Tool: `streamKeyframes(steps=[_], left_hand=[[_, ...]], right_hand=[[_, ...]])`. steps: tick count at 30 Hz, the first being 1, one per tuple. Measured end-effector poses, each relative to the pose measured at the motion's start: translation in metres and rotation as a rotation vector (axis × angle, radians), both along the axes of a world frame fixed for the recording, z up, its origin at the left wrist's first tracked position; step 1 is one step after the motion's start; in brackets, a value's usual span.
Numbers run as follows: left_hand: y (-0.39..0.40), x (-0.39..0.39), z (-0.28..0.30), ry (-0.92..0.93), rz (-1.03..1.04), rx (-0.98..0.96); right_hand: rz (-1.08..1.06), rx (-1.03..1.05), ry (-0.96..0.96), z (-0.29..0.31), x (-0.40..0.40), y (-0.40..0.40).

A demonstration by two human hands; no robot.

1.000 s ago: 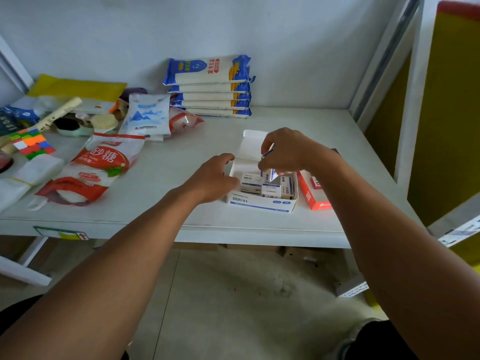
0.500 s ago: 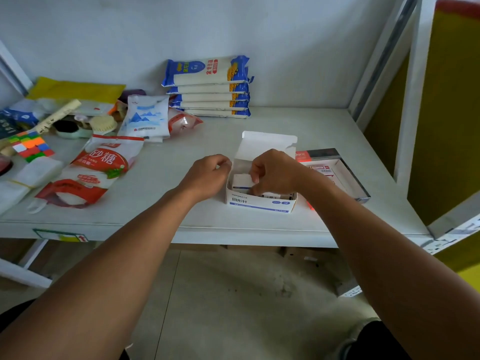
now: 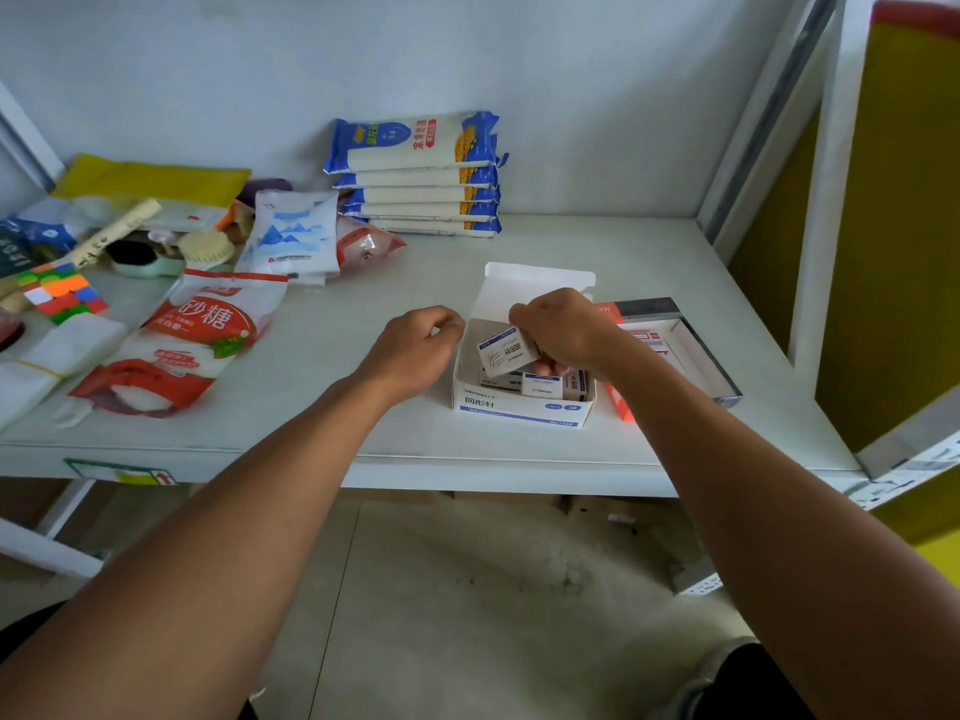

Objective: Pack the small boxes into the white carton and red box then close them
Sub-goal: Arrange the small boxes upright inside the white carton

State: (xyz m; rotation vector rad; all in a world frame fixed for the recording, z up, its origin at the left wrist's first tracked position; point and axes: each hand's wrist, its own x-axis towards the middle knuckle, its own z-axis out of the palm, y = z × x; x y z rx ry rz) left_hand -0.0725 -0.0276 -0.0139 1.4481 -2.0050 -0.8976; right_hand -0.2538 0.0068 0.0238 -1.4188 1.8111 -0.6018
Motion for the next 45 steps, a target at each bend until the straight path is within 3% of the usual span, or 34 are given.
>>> streamKeyframes(steps=[4, 10, 19, 24, 29, 32, 35, 45], left_hand=[[0.001, -0.003, 0.001, 0.000, -0.011, -0.004], [-0.003, -0.003, -0.001, -0.011, -0.010, -0.029], [-0.005, 0.000, -0.003, -0.017, -0.030, -0.017], [-0.005, 0.001, -0.003, -0.018, -0.015, 0.002], [-0.004, 0.004, -0.004, -0.020, -0.016, 0.004], [-0.005, 0.007, -0.007, -0.011, -0.019, 0.002], [-0.003, 0.005, -0.009, -0.005, -0.022, 0.024], [-0.006, 0.000, -0.003, -0.045, -0.010, -0.008]], right_hand=[[0.073, -0.085, 0.253, -0.003, 0.004, -0.003], [0.077, -0.164, 0.277, -0.009, 0.007, -0.005], [0.318, -0.172, 0.066, -0.009, 0.007, -0.004], [0.431, -0.198, 0.219, -0.005, 0.016, -0.005], [0.237, -0.315, 0.259, -0.004, 0.011, -0.003], [0.312, -0.143, 0.274, 0.002, 0.002, 0.004], [0.466, -0.013, 0.442, 0.004, 0.002, 0.007], [0.498, -0.143, 0.370, -0.003, 0.014, -0.004]])
